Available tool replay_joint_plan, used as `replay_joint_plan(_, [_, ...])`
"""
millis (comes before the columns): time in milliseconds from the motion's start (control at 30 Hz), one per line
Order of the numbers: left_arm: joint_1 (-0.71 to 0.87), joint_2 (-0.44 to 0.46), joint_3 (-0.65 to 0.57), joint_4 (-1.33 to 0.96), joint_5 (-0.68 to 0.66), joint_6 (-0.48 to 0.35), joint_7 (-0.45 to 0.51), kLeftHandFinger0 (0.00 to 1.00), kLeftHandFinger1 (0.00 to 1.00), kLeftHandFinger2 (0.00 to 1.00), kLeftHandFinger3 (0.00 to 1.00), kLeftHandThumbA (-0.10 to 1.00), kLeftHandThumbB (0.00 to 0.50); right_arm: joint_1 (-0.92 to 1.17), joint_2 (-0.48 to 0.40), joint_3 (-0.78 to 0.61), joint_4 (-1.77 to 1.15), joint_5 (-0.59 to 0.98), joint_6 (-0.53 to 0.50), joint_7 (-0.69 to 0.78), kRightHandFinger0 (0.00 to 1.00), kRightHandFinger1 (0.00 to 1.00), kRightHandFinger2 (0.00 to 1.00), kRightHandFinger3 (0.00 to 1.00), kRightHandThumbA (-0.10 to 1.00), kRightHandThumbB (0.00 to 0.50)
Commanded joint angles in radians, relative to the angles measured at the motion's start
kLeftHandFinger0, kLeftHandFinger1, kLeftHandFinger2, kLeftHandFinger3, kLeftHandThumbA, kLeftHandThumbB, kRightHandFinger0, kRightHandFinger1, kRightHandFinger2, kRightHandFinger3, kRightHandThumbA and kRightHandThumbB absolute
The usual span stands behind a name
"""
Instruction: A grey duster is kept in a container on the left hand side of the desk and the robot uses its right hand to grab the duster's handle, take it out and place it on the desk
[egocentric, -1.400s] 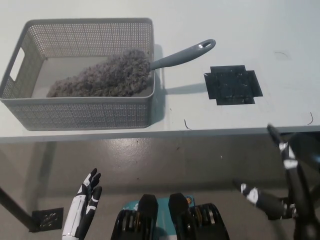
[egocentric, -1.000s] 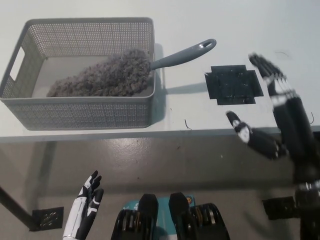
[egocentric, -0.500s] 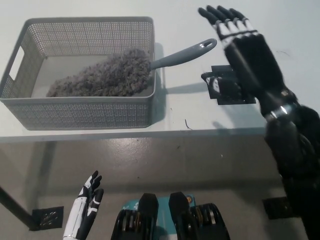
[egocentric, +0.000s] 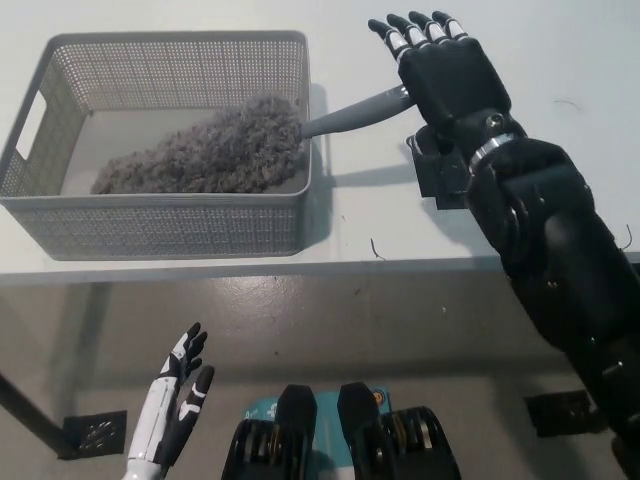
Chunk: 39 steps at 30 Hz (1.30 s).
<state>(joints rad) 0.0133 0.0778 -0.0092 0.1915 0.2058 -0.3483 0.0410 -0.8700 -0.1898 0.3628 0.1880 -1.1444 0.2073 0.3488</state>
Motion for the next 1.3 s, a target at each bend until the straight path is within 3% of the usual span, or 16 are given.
replay_joint_plan(0, [-0.011,0.012,-0.006,-0.027,0.013,-0.05,0.014,1.0,1.0,1.0,1.0,0.92,0.0,-0.083,-0.003,0.017,0.032,-0.057,0.062,-0.009,1.0,1.0,1.0,1.0,1.0,0.5])
replay_joint_plan(1267, [-0.035,0.02,-0.016,-0.024,0.026,-0.039,0.001,1.0,1.0,1.0,1.0,0.94,0.0,-0.185,0.084,0.094,0.308,-0.007,0.081,-0.141,1.0,1.0,1.0,1.0,0.92,0.5])
